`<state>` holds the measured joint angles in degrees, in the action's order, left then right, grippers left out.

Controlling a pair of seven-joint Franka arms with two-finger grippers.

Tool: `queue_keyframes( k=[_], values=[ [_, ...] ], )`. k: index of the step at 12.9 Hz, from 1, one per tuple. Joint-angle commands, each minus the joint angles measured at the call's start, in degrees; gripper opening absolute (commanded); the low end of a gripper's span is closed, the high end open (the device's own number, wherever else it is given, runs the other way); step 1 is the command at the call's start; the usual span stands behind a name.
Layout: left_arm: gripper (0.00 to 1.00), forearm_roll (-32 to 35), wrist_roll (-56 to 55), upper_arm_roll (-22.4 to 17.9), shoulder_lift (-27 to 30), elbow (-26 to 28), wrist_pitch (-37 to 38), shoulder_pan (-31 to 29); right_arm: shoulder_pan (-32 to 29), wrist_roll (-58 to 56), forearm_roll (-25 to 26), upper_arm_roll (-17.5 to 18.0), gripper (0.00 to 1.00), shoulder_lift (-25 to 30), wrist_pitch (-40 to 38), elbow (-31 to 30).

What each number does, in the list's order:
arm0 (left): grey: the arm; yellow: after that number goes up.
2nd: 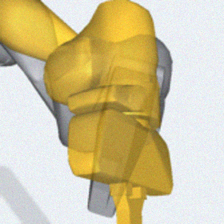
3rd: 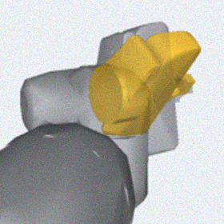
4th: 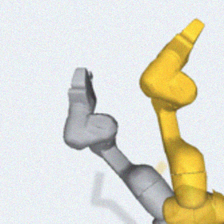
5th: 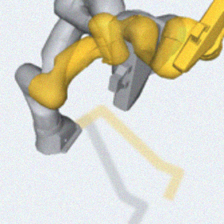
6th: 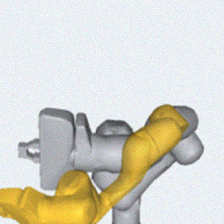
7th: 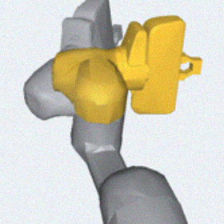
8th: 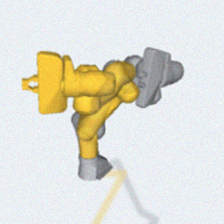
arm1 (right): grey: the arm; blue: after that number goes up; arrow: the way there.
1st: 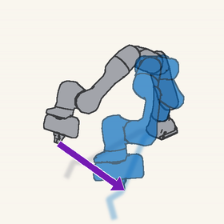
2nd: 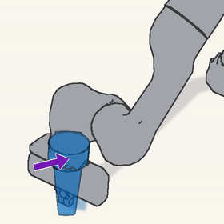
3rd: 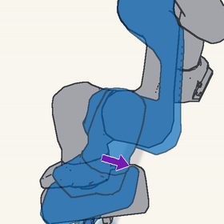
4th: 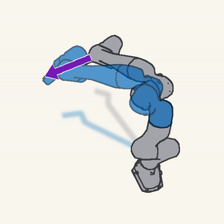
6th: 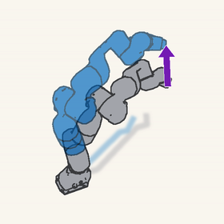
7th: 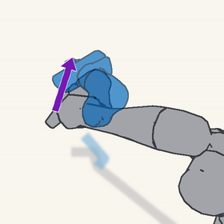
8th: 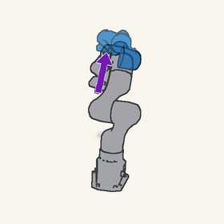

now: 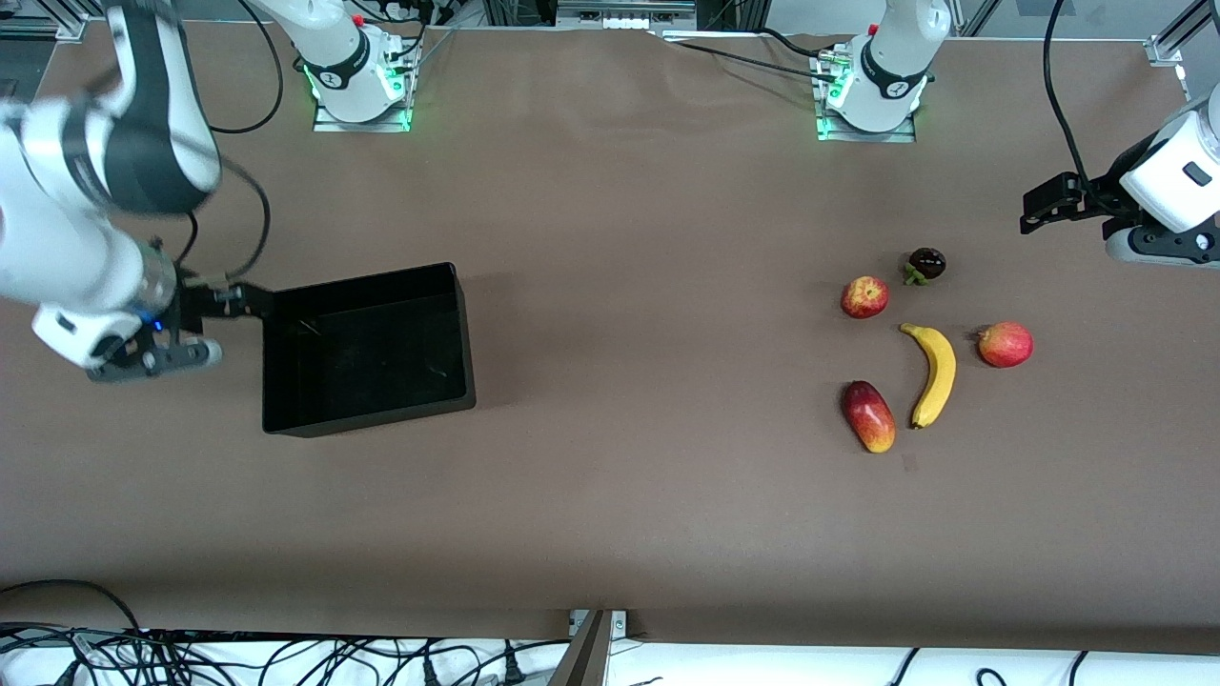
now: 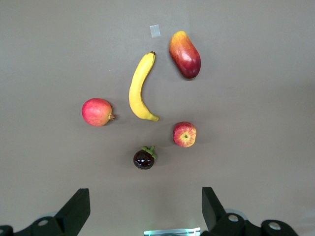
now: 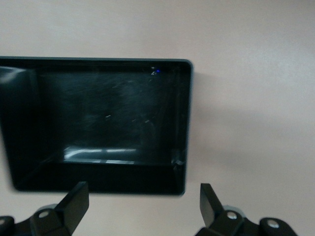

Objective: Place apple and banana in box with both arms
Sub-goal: 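Grasp the black box rim with the right gripper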

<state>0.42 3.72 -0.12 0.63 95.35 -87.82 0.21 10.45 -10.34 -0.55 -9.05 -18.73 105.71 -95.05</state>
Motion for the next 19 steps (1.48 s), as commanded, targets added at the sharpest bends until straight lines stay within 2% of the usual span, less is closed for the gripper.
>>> queue_keyframes(
  k=[1, 4, 6, 7, 9, 12, 13, 16, 17, 19],
  values=[
    [1.00, 1.16, -0.64, 0.12, -0.10, -0.87, 0.81, 0.23, -1.39, -1.35, 0.64, 0.09, 1.00, -5.06, 3.96, 0.05],
    [1.00, 1.16, -0.73, 0.21, -0.10, -1.04, 0.81, 0.23, -3.32, -4.42, 0.21, 0.00, 0.98, -8.42, 10.46, -3.72],
    [1.00, 1.16, -0.64, 0.21, -0.10, -1.04, 0.81, 0.23, -3.50, -4.42, 0.03, 0.00, 0.89, -9.73, 12.06, -5.14],
    [1.00, 1.16, -0.64, 0.21, -0.01, -1.04, 0.72, 0.23, -3.59, -4.42, -0.23, 0.00, 0.82, -10.44, 12.76, -5.58],
    [1.00, 1.16, -0.64, 0.12, -0.10, -0.95, 0.72, 0.15, -4.29, -4.51, -0.32, 0.09, 0.61, -11.32, 15.30, -7.15],
    [1.00, 2.31, -0.64, 0.12, -0.01, -0.95, 0.63, 0.15, -4.47, -4.42, -0.59, 0.09, 0.09, -11.85, 16.81, -8.39],
    [1.00, 2.31, -0.73, 0.12, -0.01, -0.95, 0.63, 0.15, -4.65, -4.34, -1.11, 0.09, 0.00, -11.85, 16.72, -8.39],
    [1.00, 2.31, -0.73, 0.03, -0.01, -0.95, 0.63, -0.12, -4.56, -3.72, -3.49, 0.35, 0.00, -10.98, 15.32, -6.99],
    [1.00, 2.31, -0.64, 0.03, -0.10, -1.04, 0.63, -0.12, -4.21, -2.50, -3.84, 0.61, 0.00, -10.71, 13.05, -5.16],
    [1.00, 2.31, -0.64, 0.03, -0.36, -0.60, 0.63, -0.21, -3.16, 3.11, -5.86, 3.85, 0.00, -10.88, 6.03, 1.59]
  ],
)
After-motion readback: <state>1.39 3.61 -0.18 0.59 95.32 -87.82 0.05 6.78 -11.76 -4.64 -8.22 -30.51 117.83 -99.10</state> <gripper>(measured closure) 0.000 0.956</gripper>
